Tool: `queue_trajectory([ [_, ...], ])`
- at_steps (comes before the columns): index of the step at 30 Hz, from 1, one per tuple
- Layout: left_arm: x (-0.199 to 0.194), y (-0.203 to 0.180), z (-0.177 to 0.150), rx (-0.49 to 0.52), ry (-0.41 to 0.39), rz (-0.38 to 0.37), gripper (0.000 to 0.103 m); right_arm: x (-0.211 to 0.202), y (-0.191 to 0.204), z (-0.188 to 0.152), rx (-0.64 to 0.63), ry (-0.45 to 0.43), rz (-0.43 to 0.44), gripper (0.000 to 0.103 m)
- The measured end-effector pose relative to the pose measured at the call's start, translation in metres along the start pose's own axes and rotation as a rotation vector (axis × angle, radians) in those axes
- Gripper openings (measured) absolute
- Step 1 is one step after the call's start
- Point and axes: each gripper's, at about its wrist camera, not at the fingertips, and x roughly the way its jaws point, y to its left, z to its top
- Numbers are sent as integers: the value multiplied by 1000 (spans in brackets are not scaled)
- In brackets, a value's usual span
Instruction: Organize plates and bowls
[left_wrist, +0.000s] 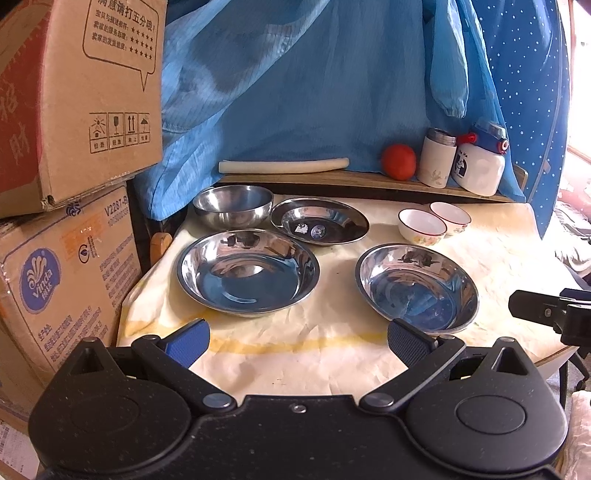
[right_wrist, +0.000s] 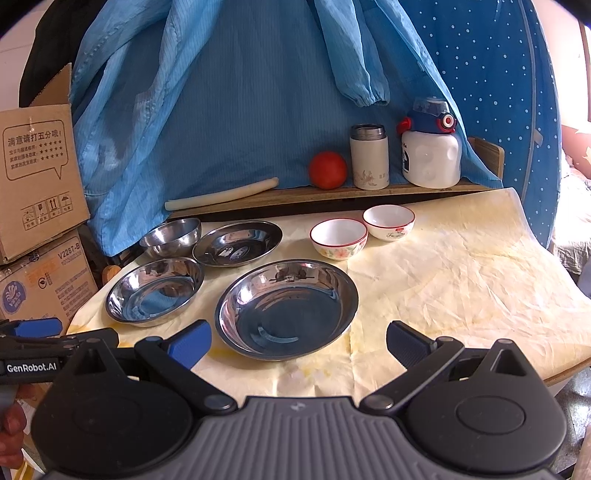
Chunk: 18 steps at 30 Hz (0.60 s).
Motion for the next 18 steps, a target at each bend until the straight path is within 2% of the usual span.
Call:
queue_trajectory([
  [6,8,10,-4,-22,63,-55,102,9,0,5,0,15,2,103],
  [13,20,26,-3,-85,124,-50,102,18,3,9,-6,28,11,103],
  [18,28,30,4,-121,140,-14,102,30,3,18,-28,49,33,103],
])
